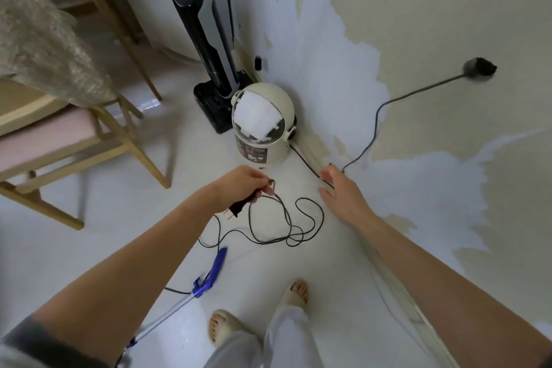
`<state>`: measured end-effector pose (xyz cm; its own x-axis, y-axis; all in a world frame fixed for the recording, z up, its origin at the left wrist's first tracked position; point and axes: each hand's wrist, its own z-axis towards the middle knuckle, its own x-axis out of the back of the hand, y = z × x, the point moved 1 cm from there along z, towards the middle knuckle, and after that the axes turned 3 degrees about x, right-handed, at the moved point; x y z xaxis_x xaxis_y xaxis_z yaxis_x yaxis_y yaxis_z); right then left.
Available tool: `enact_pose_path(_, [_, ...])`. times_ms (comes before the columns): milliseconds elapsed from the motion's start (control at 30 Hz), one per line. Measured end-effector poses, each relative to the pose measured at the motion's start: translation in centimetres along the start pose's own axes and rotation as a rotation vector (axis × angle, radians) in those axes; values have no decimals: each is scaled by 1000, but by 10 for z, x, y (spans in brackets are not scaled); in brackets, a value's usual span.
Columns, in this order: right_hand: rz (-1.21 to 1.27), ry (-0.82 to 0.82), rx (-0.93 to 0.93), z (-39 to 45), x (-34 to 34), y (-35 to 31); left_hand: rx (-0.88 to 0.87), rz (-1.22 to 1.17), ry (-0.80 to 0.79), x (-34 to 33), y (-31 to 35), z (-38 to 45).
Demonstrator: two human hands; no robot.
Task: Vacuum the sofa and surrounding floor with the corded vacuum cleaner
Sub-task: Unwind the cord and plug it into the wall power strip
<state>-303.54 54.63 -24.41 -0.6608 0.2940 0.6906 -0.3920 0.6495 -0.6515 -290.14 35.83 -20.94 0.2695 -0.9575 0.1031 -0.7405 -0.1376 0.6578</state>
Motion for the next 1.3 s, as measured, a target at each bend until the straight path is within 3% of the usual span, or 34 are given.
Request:
enact_pose_path(67, [51,115,76,2,0,8,104,-255,-114,-23,7,17])
enact_pose_path(200, [-74,269,356,-3,-7,30,204,-736,-112,-55,9,57])
enact_pose_path(367, [-134,241,585,-4,-30,67,260,-794,-166,-93,3,107])
enact_pose_path(533, [-151,314,617,12,-47,95,226,-459,-285,-120,-35,149])
enact_pose_path(633, [-109,307,556,24,-61,119,192,-456,-403,-137,-65,173])
enact_pose_path(700, [87,309,350,31,-69,137,155,-365,-490,-150,-83,193])
enact_pose_path(800, [496,376,-71,45,-86,183,-31,300,-499,-170,-117,235])
enact_pose_path(867, [392,457,-207,57,-97,225,-98,624,-484,-182,-143,261])
enact_pose_path(933, [192,435,-296,73,-112,281,16,675,-574,-201,-175,295])
enact_pose_path(1000, [15,296,-339,90,-118,323,123,604,-587,-210,-191,327])
enact_pose_path(1067, [-205,163,-337,110,-126,363,186,416,-446,-226,-202,370])
enact_pose_path(1200, [-473,16,-238,149,-141,425,333,-321,-158,-267,-210,444])
enact_pose_path(1300, [-520,-72,-198,172,-152,466,386,-636,-93,-304,-208,482])
